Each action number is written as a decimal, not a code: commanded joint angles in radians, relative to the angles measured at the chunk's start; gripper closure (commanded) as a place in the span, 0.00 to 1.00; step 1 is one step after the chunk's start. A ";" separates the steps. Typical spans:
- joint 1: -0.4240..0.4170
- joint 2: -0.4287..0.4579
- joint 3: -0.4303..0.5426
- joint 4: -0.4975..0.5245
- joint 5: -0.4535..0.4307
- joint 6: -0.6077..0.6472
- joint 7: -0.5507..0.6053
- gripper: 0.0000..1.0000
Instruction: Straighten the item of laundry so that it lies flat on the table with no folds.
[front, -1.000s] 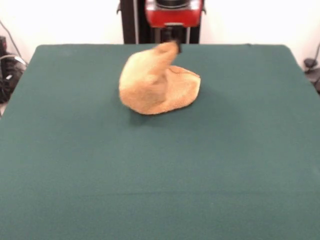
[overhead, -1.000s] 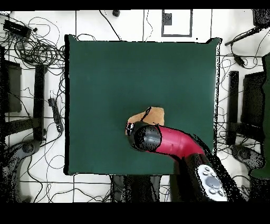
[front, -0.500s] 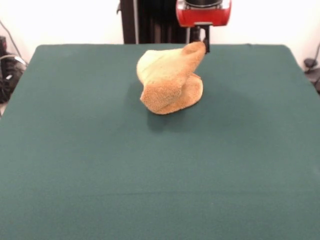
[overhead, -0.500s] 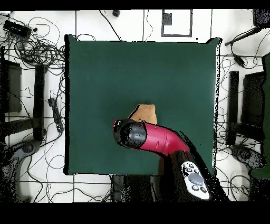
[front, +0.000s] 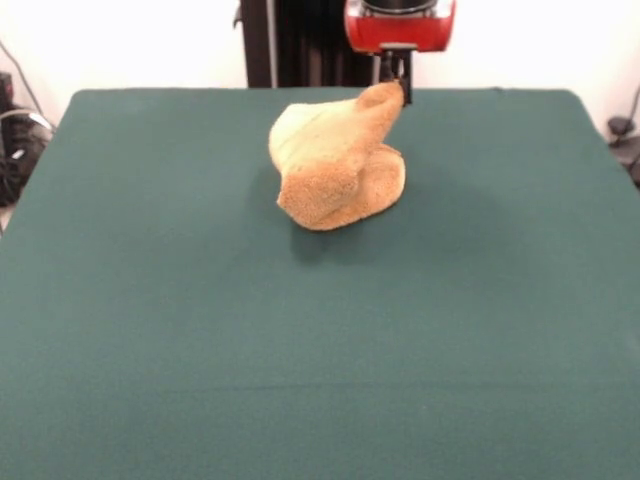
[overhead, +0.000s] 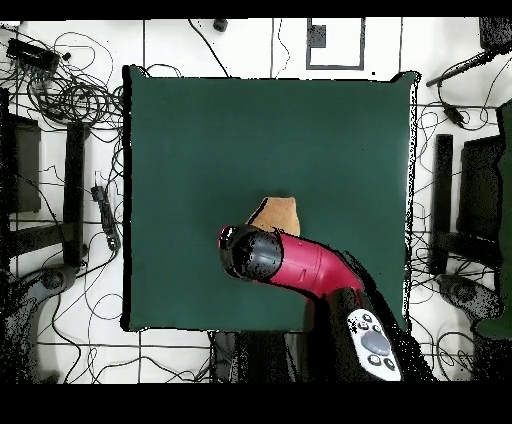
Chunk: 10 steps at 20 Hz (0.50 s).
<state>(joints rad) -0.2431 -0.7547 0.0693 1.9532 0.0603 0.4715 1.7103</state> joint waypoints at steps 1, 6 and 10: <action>-0.111 0.083 0.031 0.018 -0.012 0.038 0.062 1.00; -0.223 0.152 -0.009 -0.053 -0.149 0.027 -0.060 1.00; -0.335 0.218 0.003 -0.127 -0.281 0.012 -0.154 1.00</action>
<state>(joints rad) -0.4713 -0.6972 0.0568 1.9176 -0.0611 0.4713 1.7103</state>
